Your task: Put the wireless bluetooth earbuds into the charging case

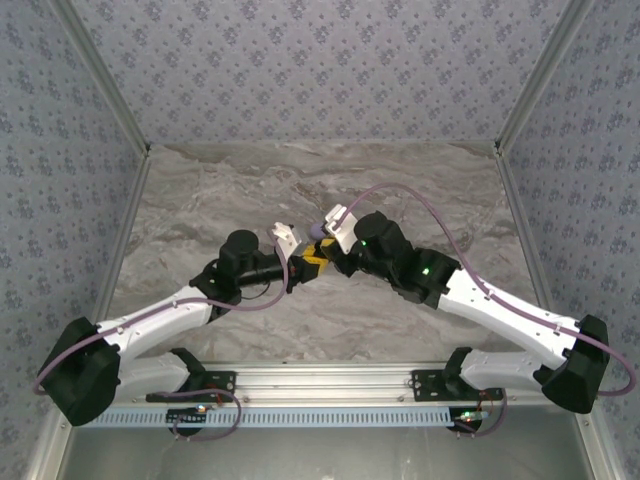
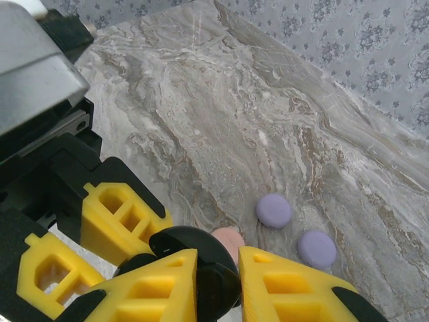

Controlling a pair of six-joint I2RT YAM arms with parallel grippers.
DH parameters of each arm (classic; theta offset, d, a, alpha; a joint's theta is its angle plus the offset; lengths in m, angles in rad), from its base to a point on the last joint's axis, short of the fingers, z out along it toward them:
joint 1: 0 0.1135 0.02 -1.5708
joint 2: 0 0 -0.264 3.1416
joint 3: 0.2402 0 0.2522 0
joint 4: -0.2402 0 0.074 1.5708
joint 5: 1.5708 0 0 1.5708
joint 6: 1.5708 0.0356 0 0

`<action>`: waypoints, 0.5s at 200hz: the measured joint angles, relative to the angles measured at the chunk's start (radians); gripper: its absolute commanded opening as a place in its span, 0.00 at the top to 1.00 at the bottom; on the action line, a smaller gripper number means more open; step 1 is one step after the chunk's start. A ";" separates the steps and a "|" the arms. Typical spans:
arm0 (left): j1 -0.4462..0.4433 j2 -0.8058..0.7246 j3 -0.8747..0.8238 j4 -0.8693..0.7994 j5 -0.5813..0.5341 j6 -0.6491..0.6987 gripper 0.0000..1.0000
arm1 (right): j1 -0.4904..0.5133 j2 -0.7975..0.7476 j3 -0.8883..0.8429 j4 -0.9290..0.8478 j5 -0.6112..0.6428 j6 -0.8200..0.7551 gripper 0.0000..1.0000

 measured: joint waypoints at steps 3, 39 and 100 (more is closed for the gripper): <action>0.000 0.000 0.000 0.000 0.001 0.000 0.97 | 0.001 0.000 0.000 0.002 0.000 0.000 0.77; 0.000 0.000 0.000 0.000 0.006 0.000 0.97 | 0.008 0.001 -0.001 0.012 0.000 -0.007 0.77; 0.000 -0.001 0.000 0.005 0.006 -0.018 0.97 | 0.013 0.028 -0.001 0.026 0.000 -0.016 0.77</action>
